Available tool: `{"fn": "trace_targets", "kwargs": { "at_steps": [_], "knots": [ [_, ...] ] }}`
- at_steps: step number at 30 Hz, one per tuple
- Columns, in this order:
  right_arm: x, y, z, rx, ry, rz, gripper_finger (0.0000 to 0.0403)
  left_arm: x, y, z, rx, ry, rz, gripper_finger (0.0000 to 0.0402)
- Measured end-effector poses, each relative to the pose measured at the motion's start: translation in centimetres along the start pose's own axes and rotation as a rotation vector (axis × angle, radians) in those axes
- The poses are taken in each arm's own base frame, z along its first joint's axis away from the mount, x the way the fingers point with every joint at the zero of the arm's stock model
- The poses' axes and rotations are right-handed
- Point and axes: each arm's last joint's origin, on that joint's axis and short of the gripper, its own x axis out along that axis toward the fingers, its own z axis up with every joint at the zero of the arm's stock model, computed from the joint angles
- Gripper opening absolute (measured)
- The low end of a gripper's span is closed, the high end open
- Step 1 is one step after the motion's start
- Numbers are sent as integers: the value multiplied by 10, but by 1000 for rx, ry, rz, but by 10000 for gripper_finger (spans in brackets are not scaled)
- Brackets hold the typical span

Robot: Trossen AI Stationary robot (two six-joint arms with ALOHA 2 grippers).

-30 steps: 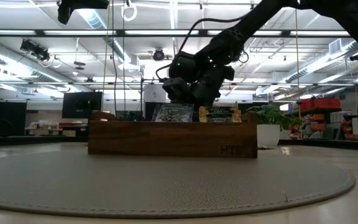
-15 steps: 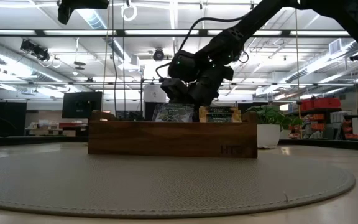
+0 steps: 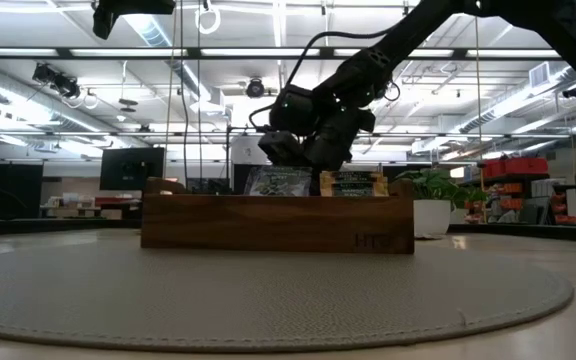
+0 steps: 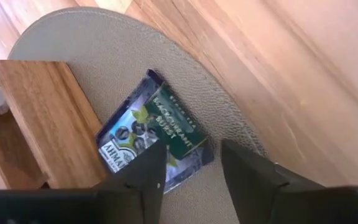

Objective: Pick & Place Tea
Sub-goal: Put the purple tea bag into the middle section of the wooden organizer

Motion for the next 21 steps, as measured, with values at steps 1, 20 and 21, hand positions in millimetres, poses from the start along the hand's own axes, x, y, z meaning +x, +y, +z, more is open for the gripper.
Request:
{"fn": "trace_targets", "kwargs": {
  "at_steps": [1,20,21],
  "knots": [
    [0,0,0,-5,2,1,150,0,0,0,0,0,0,46],
    [2,0,-1,-88,-3,-25,5,0,0,0,1,0,0,46],
    [2,0,-1,-89,-3,-25,4,0,0,0,1,0,0,46]
  ]
}}
